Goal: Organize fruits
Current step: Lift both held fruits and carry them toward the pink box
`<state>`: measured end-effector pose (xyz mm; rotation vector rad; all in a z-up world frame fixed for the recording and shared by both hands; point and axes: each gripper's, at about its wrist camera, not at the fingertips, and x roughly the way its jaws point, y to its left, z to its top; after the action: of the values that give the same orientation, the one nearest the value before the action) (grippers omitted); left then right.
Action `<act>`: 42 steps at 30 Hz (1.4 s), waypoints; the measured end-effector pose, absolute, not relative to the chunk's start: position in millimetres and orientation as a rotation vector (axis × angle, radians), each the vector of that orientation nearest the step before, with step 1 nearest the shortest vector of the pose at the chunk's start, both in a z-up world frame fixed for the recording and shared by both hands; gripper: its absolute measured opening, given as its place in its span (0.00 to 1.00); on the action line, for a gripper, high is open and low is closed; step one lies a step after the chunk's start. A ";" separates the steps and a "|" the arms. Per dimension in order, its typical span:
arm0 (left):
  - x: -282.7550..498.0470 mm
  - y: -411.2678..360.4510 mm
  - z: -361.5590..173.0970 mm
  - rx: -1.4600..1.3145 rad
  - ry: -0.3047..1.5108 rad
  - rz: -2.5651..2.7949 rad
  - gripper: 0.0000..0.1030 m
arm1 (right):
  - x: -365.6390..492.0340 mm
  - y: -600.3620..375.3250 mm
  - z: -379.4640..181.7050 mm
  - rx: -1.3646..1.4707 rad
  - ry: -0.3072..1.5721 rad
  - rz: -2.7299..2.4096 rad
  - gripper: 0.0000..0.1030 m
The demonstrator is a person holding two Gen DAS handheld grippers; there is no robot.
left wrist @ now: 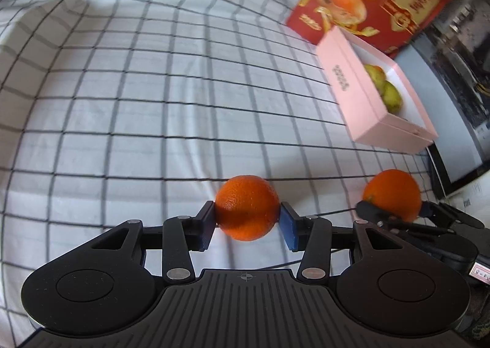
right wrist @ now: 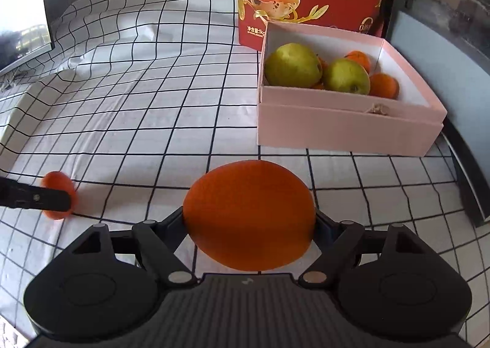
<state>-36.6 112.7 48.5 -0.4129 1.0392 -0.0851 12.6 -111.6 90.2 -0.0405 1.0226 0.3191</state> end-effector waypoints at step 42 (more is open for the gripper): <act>-35.6 89.8 47.2 -0.353 1.061 -0.105 0.49 | -20.4 -122.4 102.6 -0.090 0.966 0.347 0.85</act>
<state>-35.6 89.8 47.2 -0.3525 1.0610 -0.1055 -20.4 -122.4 102.6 -0.0902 0.9664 0.3466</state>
